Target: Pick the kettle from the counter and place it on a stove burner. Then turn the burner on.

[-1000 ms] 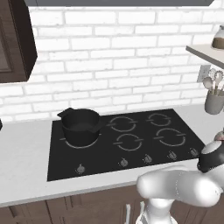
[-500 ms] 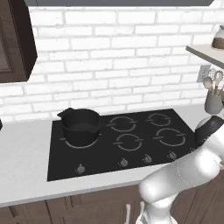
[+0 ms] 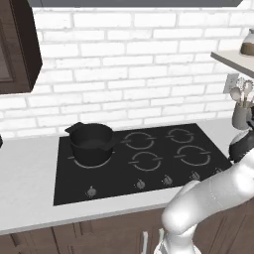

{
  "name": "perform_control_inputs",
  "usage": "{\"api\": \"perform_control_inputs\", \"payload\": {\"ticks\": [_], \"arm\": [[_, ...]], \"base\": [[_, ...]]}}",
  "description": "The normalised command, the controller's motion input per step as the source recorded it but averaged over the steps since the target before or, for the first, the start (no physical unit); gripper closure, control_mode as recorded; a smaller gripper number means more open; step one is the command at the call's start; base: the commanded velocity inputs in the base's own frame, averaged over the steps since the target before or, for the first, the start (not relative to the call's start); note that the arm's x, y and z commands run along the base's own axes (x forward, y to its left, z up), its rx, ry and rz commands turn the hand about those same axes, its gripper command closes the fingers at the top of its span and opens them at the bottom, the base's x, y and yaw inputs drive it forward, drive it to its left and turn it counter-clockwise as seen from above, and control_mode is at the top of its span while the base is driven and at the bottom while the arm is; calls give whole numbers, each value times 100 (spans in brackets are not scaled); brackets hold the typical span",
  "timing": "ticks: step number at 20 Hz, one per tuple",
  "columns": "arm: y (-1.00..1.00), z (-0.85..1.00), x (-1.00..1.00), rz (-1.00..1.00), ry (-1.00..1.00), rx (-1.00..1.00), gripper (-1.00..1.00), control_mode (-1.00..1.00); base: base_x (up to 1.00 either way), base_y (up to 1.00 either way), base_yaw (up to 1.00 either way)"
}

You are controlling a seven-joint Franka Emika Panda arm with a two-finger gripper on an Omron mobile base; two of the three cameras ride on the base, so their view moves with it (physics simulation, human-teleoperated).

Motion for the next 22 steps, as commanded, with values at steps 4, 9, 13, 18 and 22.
{"api": "perform_control_inputs", "payload": {"ticks": [4,9,13,18,22], "arm": [[0,-33,20,0,0,2,100,-100],[0,0,7,0,0,0,100,-100],[0,1,0,0,0,0,100,-100],[6,15,0,0,0,1,100,-100],[75,34,1,-1,0,0,100,-100]], "base": [[0,0,0],[0,0,0],[0,0,0],[0,0,0],[0,0,0]]}}
